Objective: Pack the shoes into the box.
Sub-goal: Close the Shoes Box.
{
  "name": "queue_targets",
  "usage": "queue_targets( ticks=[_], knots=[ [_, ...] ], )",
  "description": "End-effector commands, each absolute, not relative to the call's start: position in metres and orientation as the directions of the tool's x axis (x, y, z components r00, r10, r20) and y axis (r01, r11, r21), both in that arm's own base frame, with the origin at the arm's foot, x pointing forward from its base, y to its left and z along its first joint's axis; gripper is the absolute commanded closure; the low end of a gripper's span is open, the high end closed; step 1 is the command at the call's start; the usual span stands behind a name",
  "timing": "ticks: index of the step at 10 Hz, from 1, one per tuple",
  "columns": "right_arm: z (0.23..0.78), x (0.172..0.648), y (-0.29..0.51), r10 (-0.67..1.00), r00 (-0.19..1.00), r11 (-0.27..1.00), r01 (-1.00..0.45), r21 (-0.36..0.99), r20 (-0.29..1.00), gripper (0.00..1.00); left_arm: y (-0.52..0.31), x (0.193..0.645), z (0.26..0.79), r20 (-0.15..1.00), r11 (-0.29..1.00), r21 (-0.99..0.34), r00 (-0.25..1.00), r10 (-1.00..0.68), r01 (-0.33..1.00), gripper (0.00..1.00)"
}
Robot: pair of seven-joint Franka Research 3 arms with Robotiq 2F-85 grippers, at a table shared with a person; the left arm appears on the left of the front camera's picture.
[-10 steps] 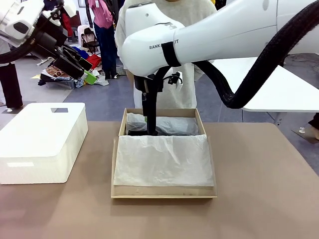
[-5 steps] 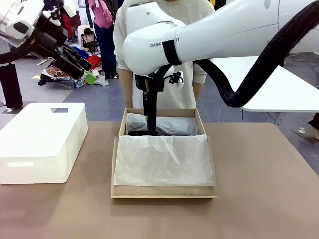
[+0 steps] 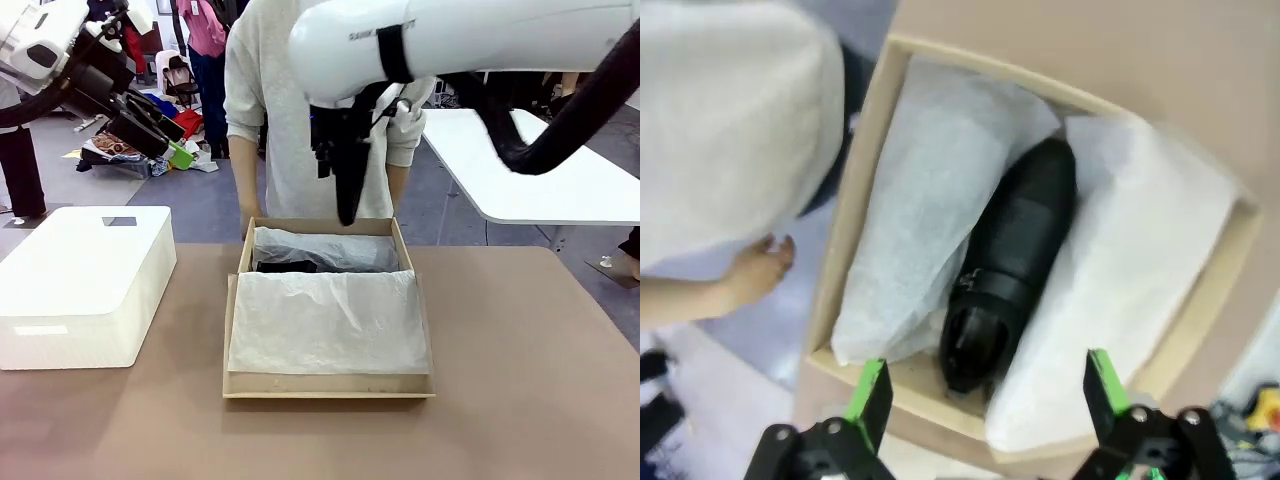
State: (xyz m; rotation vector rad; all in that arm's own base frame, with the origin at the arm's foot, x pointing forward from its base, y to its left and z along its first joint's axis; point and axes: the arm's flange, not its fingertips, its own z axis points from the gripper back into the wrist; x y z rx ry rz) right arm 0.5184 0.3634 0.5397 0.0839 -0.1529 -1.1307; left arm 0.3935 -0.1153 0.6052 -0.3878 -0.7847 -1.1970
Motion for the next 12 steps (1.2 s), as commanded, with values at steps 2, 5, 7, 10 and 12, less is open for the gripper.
queue_targets(
  ticks=[2,5,7,10,12],
  knots=[
    [0.533,0.505,0.294,-0.673,0.739,0.738,0.669,0.088,0.036,0.00,-0.115,0.394,0.606,0.733,0.336,0.126,0.141,-0.666,0.934,0.00],
    [0.528,0.495,0.235,-0.404,0.911,0.912,0.396,0.103,0.077,0.00,-0.115,0.394,0.606,0.733,0.336,0.126,0.141,-0.666,0.934,0.00],
    [0.519,0.492,0.220,-0.189,0.981,0.970,0.179,0.164,0.051,0.00,-0.115,0.394,0.606,0.733,0.336,0.126,0.141,-0.666,0.934,0.00],
    [0.523,0.497,0.227,-0.199,0.977,0.975,0.190,0.112,0.080,0.00,-0.115,0.394,0.606,0.733,0.336,0.126,0.141,-0.666,0.934,0.00],
    [0.523,0.497,0.227,-0.199,0.977,0.975,0.190,0.112,0.080,0.00,-0.115,0.394,0.606,0.733,0.336,0.126,0.141,-0.666,0.934,0.00]
  ],
)
